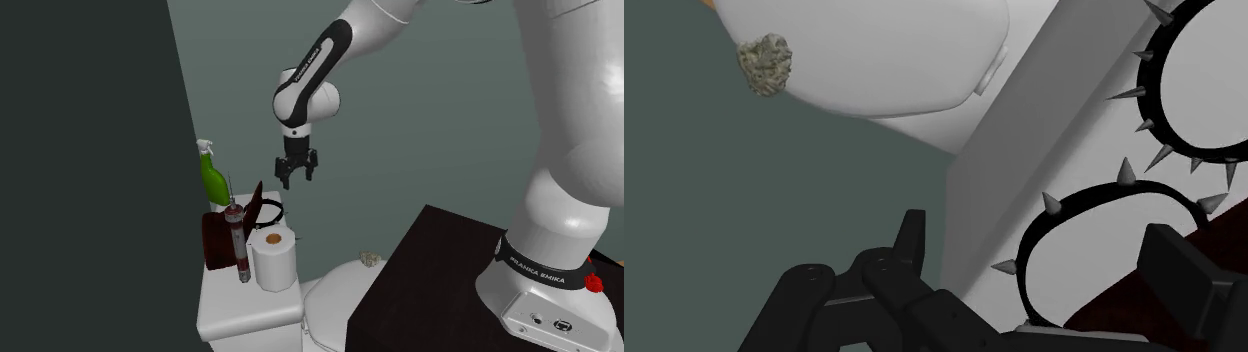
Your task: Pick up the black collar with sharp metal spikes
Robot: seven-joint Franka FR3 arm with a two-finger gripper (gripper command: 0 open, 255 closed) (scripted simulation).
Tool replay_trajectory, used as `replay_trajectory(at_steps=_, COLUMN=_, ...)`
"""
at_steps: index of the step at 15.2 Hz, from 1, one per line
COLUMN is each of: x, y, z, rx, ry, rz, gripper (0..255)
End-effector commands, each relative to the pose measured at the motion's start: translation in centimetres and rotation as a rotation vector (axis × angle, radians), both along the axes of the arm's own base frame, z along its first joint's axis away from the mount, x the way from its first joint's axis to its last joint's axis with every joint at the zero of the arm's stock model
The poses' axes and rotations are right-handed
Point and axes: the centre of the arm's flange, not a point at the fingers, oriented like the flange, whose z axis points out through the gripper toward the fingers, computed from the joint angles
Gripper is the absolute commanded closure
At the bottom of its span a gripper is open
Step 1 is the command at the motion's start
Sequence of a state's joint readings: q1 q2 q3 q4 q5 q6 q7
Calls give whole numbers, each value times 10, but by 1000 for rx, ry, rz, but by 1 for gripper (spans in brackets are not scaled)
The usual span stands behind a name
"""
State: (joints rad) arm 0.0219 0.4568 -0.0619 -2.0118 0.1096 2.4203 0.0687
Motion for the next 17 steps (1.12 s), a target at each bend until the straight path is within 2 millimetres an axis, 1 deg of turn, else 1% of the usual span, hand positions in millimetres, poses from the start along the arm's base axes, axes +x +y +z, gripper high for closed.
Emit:
replay_trajectory(at_steps=1, x=20, y=2, z=-20, rx=-1, ry=-10, rz=0, gripper=0)
replay_trajectory(at_steps=6, x=68, y=2, z=-61, rx=-3, ry=-34, rz=-1, gripper=0)
replay_trajectory(at_steps=7, x=72, y=2, z=-65, rx=-3, ry=-36, rz=-1, gripper=0)
replay_trajectory(at_steps=14, x=72, y=2, z=-102, rx=-3, ry=-36, rz=-1, gripper=0)
replay_trajectory(at_steps=16, x=72, y=2, z=-105, rx=-3, ry=-36, rz=-1, gripper=0)
replay_trajectory(at_steps=17, x=72, y=2, z=-104, rx=-3, ry=-36, rz=-1, gripper=255)
